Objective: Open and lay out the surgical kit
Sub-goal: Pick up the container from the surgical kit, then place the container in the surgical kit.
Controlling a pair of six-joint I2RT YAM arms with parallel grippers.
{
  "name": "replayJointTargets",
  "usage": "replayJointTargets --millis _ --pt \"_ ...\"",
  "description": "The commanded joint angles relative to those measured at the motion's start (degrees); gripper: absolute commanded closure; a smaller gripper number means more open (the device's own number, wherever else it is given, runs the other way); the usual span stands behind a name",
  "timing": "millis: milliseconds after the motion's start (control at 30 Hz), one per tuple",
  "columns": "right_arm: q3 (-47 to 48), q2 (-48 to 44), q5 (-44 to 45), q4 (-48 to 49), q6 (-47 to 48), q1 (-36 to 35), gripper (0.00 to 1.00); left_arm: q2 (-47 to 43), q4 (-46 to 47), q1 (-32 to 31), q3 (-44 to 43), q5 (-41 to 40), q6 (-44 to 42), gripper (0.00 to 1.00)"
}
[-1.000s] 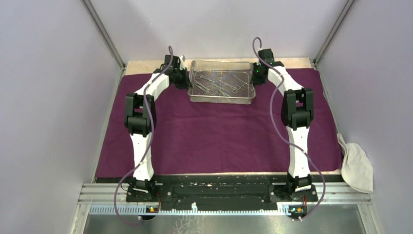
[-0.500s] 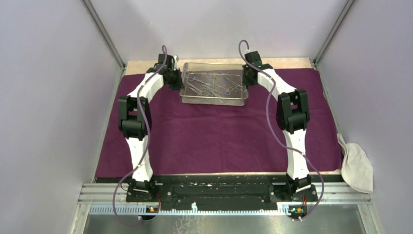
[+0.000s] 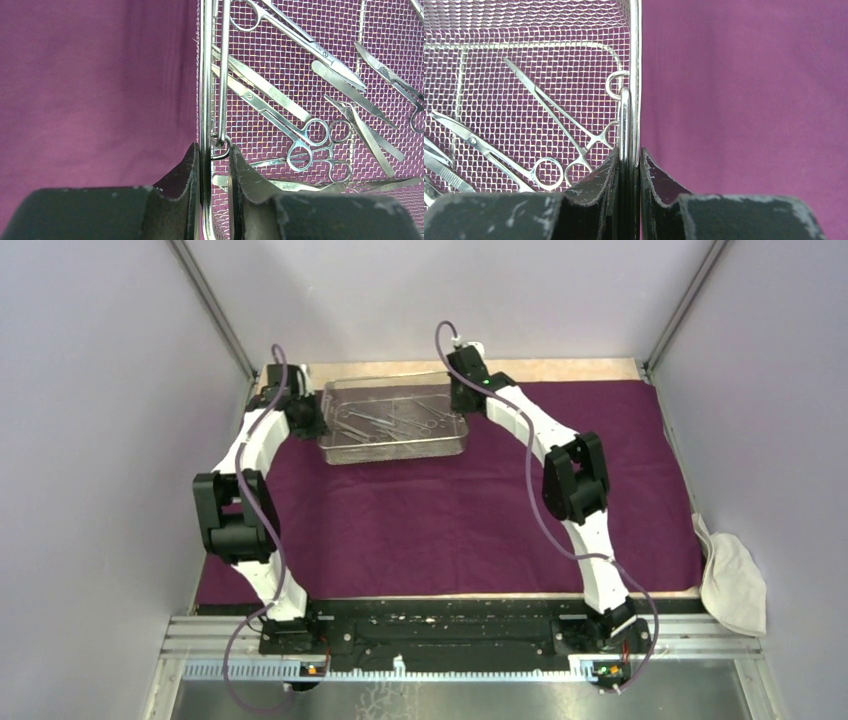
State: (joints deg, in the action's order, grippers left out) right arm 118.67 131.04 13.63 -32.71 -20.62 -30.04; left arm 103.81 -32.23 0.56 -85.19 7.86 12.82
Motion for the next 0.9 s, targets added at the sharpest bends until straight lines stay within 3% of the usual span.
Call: replayJointTargets --millis 0,200,500,867 --pt "11.83 1.55 -0.66 7.88 -1.27 -7.72 1.00 -8.83 12.80 4.64 3.76 0.88 -0.31 1.00" --pt "19.41 8.25 -0.36 9.66 -1.53 -12.29 1.00 -10.94 17.81 11.43 8.16 0.57 -1.29 1.00" --pt "23.74 14.17 -0.95 15.66 -1.45 -16.51 1.00 -11.25 25.20 14.68 11.18 -3.21 -3.78 1.00" --pt "22.42 16.97 3.70 22.49 -3.58 -21.49 1.00 -6.94 31.83 18.50 14.19 -9.32 -5.71 1.00"
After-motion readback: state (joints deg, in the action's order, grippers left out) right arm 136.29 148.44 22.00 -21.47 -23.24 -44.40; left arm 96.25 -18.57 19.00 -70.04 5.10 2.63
